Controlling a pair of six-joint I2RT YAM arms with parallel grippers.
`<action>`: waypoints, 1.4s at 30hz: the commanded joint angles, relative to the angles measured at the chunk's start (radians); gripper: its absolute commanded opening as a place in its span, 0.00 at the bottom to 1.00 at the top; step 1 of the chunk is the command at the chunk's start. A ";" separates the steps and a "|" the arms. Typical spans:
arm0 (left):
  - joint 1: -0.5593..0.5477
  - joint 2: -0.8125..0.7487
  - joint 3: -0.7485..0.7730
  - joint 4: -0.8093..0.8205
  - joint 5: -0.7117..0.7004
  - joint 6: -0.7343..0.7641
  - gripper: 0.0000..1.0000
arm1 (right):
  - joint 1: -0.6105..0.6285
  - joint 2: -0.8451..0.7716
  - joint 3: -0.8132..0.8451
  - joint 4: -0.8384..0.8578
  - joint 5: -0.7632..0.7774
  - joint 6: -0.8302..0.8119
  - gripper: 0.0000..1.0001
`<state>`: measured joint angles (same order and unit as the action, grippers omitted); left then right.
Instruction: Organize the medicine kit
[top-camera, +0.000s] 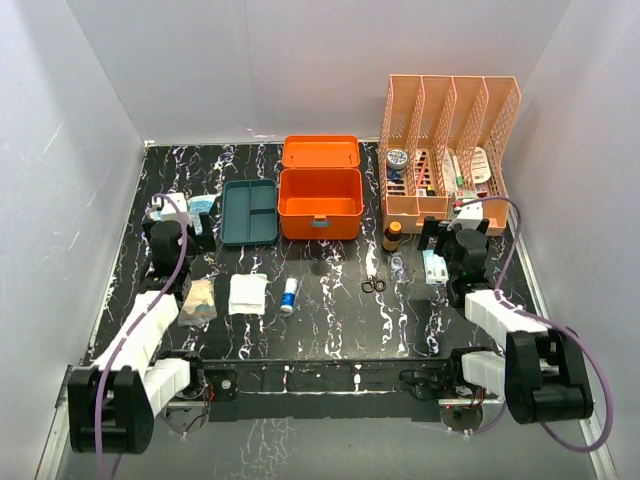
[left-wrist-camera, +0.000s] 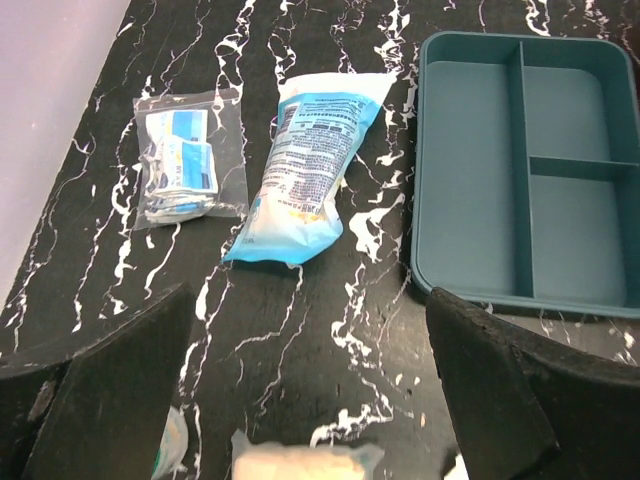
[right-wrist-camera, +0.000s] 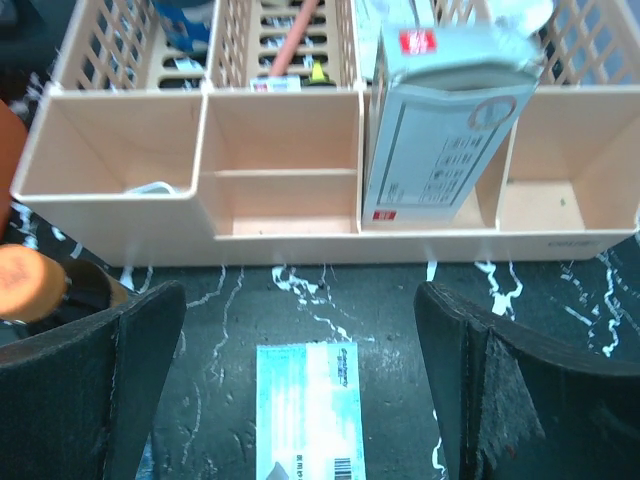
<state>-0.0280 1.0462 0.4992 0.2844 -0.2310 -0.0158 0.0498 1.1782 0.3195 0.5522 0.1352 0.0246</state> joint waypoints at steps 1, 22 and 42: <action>0.013 -0.143 0.027 -0.244 0.047 0.003 0.98 | 0.005 -0.149 0.081 -0.162 -0.006 0.009 0.98; 0.175 0.118 0.277 -0.343 0.313 0.050 0.98 | 0.012 -0.274 0.161 -0.431 -0.056 0.079 0.98; 0.676 0.230 0.348 -0.340 0.804 0.269 0.98 | 0.019 -0.263 0.200 -0.512 -0.068 0.129 0.98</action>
<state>0.6102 1.3758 0.9108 -0.0109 0.3820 0.1310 0.0616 0.9333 0.4870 0.0132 0.0784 0.1375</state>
